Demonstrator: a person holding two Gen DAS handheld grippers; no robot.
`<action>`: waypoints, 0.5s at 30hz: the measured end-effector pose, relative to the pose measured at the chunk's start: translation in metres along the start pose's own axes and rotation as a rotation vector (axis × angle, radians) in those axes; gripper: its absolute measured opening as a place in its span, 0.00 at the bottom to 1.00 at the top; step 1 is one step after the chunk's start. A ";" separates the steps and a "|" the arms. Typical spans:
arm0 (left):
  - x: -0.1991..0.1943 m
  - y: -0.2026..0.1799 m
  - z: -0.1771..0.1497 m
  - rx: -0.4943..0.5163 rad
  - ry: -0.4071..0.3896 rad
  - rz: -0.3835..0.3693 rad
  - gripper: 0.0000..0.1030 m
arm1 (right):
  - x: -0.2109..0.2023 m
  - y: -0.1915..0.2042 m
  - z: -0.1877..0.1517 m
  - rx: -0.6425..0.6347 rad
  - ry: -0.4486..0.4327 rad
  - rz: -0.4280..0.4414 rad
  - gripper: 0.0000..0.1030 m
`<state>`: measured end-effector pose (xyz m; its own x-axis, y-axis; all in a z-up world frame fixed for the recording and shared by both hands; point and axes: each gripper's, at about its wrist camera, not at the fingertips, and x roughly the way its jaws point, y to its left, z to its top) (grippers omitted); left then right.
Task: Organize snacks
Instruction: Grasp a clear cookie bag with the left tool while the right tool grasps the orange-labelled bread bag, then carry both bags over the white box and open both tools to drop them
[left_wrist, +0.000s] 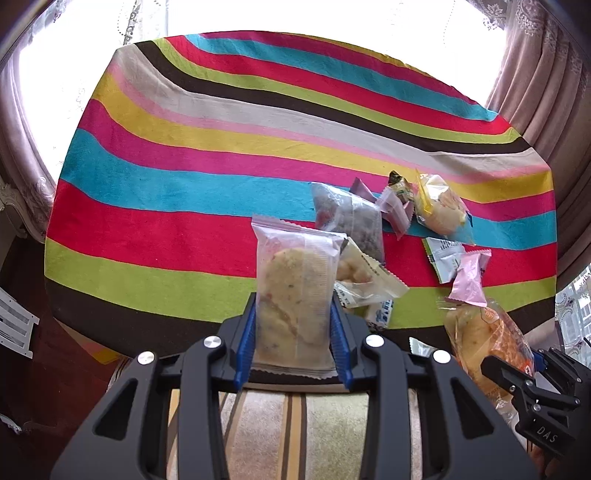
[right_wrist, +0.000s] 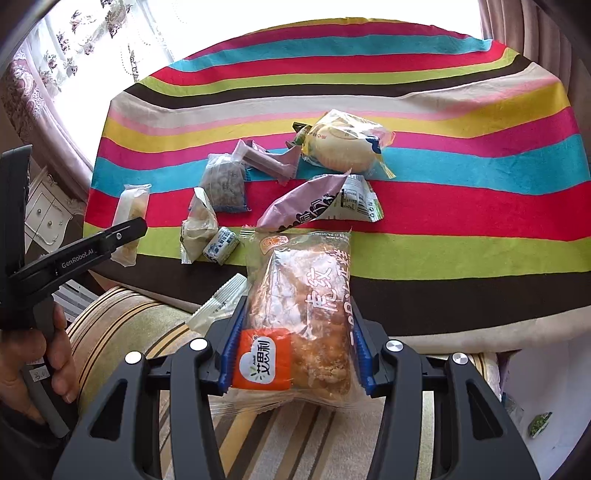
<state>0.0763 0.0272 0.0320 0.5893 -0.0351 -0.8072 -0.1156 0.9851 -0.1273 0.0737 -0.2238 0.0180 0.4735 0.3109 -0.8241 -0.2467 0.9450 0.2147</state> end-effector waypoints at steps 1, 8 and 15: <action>-0.001 -0.003 -0.001 0.006 0.000 -0.004 0.35 | -0.003 -0.002 -0.002 0.004 -0.001 0.001 0.48; -0.006 -0.026 -0.007 0.048 0.003 -0.033 0.35 | -0.025 -0.019 -0.018 0.035 -0.023 -0.009 0.47; -0.011 -0.060 -0.016 0.104 0.015 -0.080 0.35 | -0.041 -0.049 -0.028 0.106 -0.041 -0.018 0.47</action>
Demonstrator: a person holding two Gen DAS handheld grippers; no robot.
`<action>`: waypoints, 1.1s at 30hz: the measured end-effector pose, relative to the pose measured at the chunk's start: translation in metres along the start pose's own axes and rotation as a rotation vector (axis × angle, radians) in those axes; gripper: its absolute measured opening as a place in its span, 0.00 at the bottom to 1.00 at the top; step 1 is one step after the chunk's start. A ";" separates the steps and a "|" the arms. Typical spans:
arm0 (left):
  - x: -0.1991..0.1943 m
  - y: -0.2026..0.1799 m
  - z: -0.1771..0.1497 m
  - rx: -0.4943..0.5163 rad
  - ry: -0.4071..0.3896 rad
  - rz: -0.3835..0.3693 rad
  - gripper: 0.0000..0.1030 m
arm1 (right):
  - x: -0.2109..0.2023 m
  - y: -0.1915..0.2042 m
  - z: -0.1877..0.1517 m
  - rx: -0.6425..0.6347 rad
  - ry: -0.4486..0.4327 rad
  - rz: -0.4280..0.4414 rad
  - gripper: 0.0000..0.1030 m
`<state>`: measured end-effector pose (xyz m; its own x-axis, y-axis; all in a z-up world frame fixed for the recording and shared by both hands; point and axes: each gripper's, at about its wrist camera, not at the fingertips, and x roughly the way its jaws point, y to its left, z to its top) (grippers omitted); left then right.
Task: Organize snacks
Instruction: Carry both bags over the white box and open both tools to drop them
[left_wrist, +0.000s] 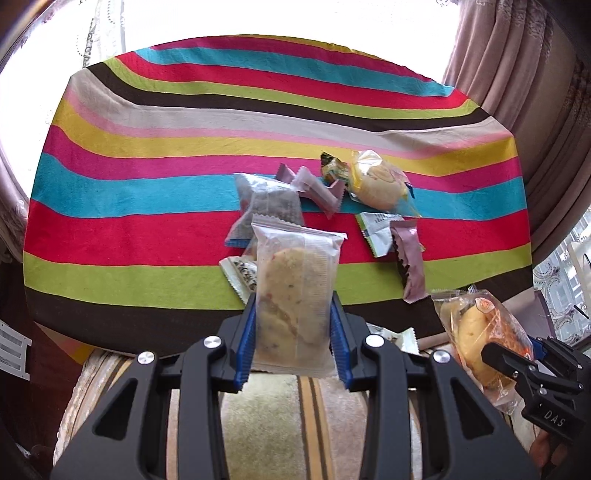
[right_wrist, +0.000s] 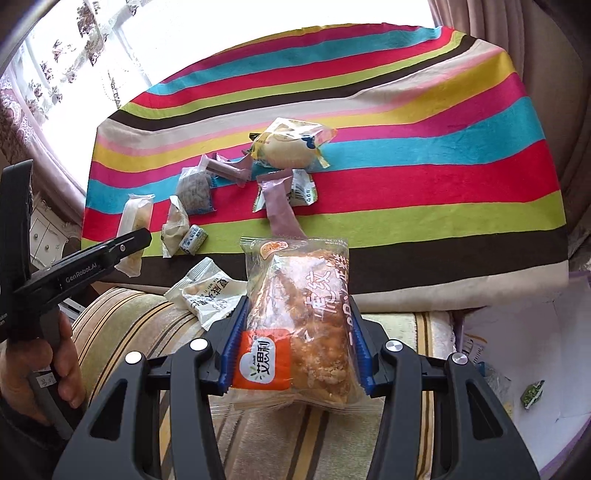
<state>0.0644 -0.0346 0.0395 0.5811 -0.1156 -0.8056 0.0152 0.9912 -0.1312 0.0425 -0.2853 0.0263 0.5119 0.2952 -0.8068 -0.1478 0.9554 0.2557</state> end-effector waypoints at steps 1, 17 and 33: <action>0.000 -0.006 -0.001 0.009 0.003 -0.010 0.35 | -0.002 -0.005 -0.001 0.011 -0.003 0.000 0.47; 0.011 -0.130 -0.017 0.192 0.062 -0.175 0.35 | -0.041 -0.114 -0.036 0.223 -0.029 -0.044 0.47; 0.042 -0.225 -0.035 0.323 0.185 -0.324 0.35 | -0.052 -0.206 -0.071 0.428 -0.012 -0.081 0.47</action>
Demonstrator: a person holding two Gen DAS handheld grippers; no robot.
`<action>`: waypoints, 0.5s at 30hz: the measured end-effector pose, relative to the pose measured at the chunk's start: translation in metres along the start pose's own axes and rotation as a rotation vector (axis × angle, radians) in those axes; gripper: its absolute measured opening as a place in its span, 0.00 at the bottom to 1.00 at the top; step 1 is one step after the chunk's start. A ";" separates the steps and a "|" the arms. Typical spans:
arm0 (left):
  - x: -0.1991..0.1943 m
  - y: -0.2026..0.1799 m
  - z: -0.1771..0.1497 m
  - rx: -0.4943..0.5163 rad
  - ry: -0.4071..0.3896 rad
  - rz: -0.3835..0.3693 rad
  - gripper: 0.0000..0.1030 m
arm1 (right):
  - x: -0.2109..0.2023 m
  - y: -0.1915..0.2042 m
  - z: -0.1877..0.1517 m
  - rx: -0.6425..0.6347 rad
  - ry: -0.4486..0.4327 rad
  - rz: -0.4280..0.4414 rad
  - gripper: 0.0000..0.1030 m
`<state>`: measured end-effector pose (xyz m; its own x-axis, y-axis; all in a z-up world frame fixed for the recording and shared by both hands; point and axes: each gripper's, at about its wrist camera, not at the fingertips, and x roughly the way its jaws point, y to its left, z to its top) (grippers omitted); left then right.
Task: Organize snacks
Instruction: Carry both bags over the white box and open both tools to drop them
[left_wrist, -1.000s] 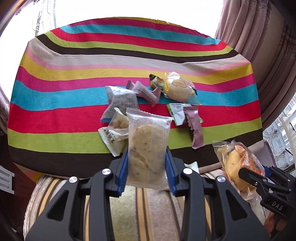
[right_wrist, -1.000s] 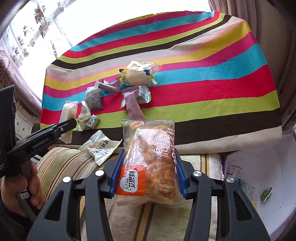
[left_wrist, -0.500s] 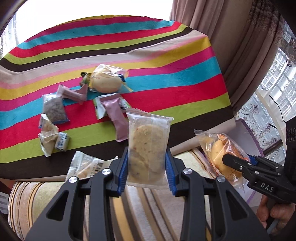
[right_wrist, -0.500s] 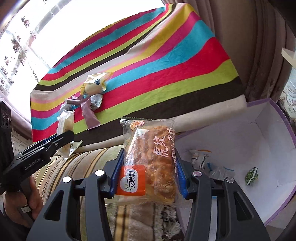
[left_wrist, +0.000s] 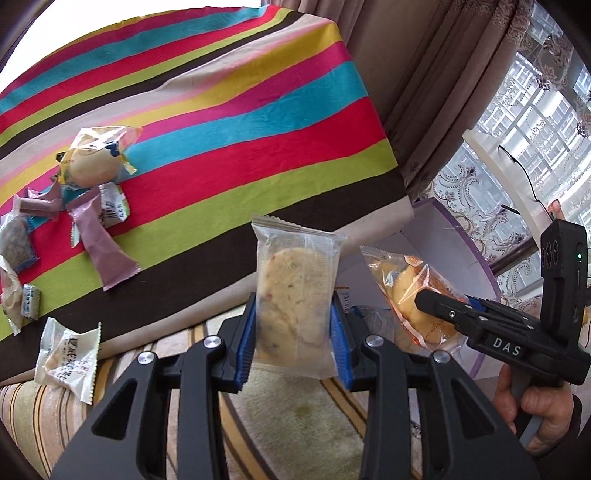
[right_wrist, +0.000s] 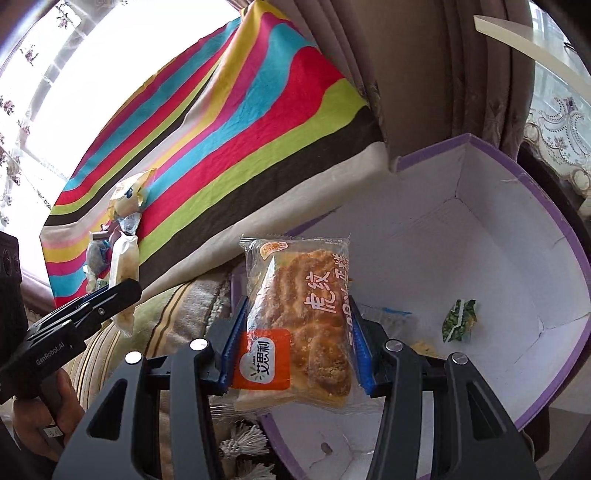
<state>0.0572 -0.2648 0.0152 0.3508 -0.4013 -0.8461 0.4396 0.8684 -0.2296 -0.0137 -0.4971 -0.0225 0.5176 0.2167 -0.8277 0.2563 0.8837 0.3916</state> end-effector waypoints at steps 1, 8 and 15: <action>0.002 -0.003 0.000 0.002 0.008 -0.006 0.35 | 0.001 -0.004 0.001 0.009 0.000 -0.008 0.47; 0.016 -0.027 -0.001 0.031 0.057 -0.069 0.35 | 0.003 -0.022 0.009 0.058 0.001 -0.045 0.47; 0.025 -0.042 -0.001 0.060 0.090 -0.121 0.58 | 0.004 -0.033 0.014 0.112 0.002 -0.064 0.52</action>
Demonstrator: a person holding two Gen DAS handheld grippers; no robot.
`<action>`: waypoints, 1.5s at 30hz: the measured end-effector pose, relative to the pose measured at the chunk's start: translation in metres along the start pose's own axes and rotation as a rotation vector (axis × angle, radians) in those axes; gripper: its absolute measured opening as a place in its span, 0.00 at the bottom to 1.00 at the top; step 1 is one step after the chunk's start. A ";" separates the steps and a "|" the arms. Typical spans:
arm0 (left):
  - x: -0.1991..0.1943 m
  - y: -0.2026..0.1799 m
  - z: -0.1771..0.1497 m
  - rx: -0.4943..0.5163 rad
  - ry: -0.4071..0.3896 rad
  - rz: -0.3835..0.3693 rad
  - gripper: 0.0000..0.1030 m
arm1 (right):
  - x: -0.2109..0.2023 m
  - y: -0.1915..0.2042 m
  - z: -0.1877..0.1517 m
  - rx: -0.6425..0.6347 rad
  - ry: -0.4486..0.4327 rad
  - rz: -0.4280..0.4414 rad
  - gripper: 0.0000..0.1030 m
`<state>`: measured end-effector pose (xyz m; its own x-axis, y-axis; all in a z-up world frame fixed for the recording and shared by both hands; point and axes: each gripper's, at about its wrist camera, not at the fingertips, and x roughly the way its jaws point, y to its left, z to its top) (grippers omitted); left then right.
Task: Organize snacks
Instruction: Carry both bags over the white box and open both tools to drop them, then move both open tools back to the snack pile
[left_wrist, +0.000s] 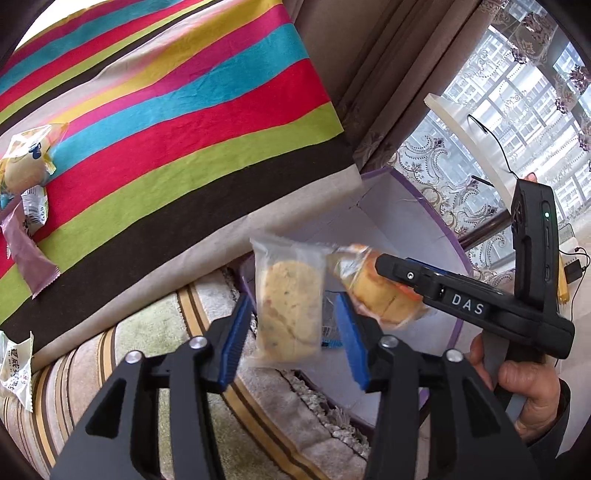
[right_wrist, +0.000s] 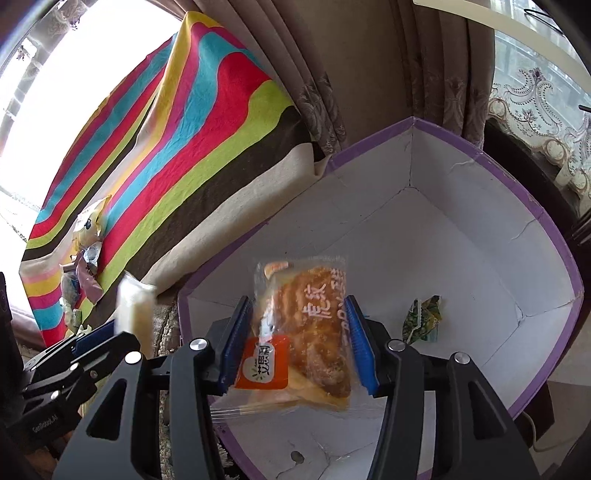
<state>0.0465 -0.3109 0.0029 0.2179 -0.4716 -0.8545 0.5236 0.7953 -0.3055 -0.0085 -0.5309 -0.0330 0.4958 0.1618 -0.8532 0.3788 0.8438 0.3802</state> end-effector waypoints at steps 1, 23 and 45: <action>0.000 0.000 0.000 0.001 0.000 0.002 0.61 | 0.000 -0.001 0.000 0.010 -0.002 0.008 0.58; -0.067 0.085 -0.027 -0.210 -0.120 0.246 0.82 | -0.001 0.057 -0.004 0.111 0.048 0.489 0.85; -0.140 0.194 -0.080 -0.464 -0.168 0.490 0.89 | 0.040 0.112 -0.019 0.189 0.205 0.339 0.85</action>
<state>0.0516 -0.0601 0.0290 0.4832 -0.0397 -0.8746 -0.0654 0.9945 -0.0812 0.0389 -0.4205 -0.0311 0.4588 0.5281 -0.7146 0.3673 0.6196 0.6937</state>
